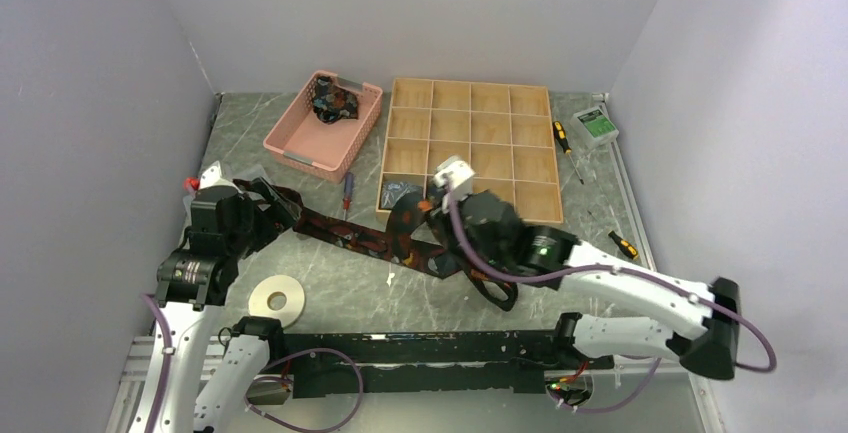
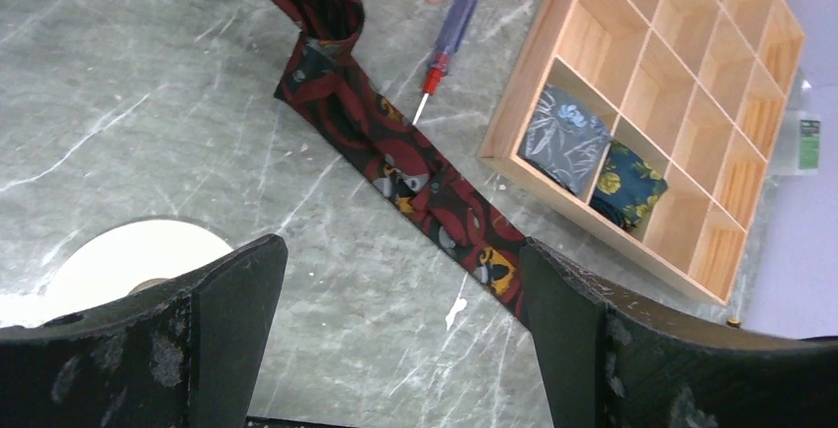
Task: Roll the ties
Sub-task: Pick up the tie at the center of the board.
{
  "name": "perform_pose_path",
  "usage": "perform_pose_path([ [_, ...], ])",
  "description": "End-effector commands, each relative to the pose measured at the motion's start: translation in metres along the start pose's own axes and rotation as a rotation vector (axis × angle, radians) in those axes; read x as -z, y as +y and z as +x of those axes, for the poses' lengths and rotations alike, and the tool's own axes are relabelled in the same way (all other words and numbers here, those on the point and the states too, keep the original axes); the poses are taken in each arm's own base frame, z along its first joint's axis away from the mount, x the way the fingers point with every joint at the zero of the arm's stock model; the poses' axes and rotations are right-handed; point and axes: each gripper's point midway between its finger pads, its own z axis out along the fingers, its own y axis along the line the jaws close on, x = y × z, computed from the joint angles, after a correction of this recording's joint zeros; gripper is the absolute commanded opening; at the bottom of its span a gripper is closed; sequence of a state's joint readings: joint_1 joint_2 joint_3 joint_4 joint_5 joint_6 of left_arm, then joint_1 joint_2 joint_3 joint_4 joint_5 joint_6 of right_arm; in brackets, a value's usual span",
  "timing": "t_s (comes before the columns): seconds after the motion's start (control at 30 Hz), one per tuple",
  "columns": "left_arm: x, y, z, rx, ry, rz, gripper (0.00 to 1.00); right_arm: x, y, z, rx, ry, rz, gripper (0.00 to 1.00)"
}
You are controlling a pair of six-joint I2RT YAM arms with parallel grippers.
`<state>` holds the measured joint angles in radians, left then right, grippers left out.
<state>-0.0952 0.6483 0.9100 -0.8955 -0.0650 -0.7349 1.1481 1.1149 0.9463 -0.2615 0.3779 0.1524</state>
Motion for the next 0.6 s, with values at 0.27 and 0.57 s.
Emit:
perform_pose_path([
  [0.27,0.021,-0.106,-0.007,-0.040,0.006,0.588,0.94,0.087,-0.015,-0.122,-0.431,-0.408,-0.422,0.00],
  [0.57,0.096,-0.178,-0.033,-0.071,-0.211,1.218,0.94,0.201,-0.008,-0.270,-0.479,-0.827,-0.679,0.00],
])
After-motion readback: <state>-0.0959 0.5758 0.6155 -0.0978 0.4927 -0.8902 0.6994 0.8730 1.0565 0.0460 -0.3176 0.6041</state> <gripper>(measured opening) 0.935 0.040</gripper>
